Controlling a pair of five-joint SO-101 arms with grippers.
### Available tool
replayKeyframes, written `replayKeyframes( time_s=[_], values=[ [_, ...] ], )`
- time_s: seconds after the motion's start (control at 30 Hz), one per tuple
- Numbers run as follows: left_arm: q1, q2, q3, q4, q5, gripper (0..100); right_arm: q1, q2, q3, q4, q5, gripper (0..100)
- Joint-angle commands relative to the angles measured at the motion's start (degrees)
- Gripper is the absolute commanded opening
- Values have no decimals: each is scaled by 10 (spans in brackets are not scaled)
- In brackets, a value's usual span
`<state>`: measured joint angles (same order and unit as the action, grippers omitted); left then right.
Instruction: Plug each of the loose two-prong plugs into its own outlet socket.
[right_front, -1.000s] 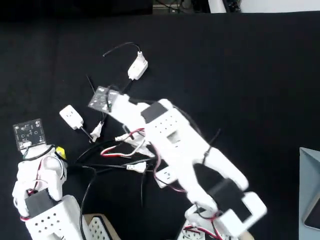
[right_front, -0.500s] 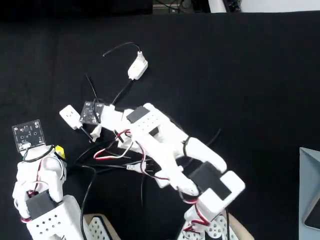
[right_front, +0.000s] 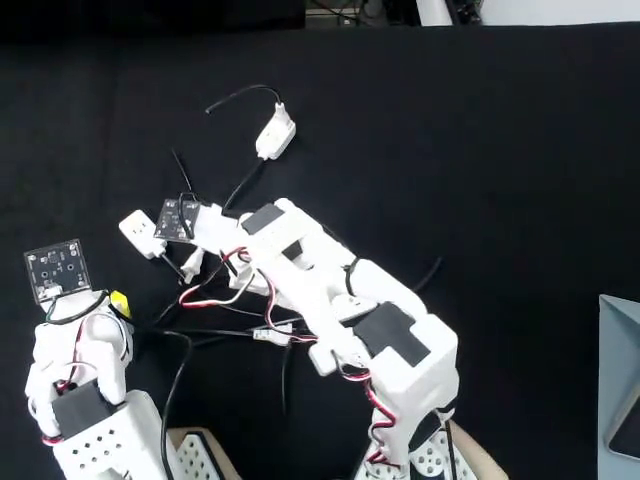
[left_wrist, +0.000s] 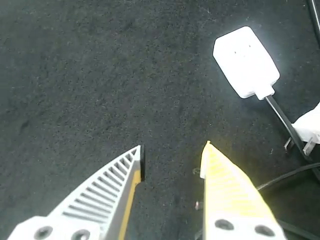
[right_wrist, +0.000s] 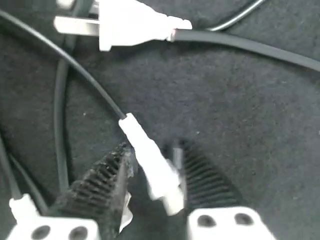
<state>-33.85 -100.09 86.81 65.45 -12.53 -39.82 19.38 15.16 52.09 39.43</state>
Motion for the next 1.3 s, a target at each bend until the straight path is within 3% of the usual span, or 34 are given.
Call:
replayKeyframes(
  time_s=[0.0,0.23,0.73,1.27],
  values=[
    [-3,-5,0,0,1,202,3,-6,-29,-4,4,10],
    [-3,-5,0,-1,1,202,23,-51,-36,44,-3,12],
    [-2,-6,16,-29,4,202,84,-229,-6,48,-276,11],
    [-2,-6,21,-34,4,202,149,-353,58,27,-392,11]
  ],
)
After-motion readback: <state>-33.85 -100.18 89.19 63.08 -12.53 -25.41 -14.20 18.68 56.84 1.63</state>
